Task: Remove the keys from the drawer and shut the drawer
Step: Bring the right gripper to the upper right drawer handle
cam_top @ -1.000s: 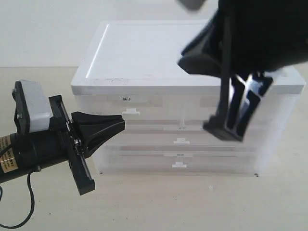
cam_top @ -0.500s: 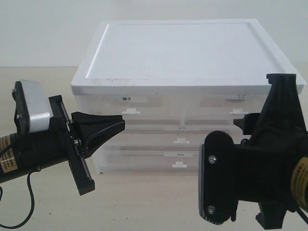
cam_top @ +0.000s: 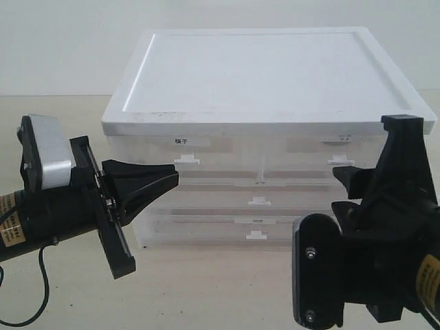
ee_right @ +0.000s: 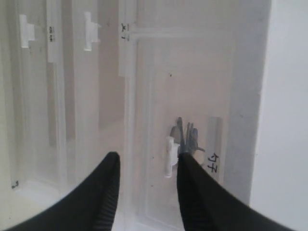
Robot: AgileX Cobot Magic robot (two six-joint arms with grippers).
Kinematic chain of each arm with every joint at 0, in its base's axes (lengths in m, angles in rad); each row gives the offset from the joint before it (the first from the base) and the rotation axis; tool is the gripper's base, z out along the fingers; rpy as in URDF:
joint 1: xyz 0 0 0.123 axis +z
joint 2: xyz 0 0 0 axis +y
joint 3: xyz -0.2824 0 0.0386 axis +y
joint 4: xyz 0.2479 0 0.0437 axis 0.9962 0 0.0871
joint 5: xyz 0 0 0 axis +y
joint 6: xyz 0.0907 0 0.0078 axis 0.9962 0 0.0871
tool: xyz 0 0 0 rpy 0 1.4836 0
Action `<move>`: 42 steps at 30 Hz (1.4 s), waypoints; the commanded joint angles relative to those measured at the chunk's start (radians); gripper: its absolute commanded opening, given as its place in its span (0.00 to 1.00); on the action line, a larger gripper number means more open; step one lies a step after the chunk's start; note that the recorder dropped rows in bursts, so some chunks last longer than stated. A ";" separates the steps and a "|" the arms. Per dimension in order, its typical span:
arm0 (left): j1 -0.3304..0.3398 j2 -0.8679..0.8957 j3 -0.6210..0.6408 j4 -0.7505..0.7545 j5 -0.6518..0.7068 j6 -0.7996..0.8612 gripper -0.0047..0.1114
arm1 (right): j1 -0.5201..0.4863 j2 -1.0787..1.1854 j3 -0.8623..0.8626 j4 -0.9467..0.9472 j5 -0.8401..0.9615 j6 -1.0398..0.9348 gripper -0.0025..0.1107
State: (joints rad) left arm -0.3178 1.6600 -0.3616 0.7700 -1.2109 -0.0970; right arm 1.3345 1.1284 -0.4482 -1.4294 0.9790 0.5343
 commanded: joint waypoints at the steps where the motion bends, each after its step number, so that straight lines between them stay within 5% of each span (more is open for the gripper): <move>1: -0.006 0.001 -0.012 0.009 -0.010 -0.036 0.08 | -0.063 -0.001 0.024 -0.022 -0.024 0.014 0.33; 42: -0.006 0.001 -0.012 0.069 -0.010 -0.067 0.08 | -0.339 0.023 0.029 -0.235 -0.279 0.161 0.33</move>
State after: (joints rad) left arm -0.3178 1.6600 -0.3685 0.8265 -1.2109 -0.1545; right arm 1.0056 1.1485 -0.4238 -1.6153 0.7385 0.6673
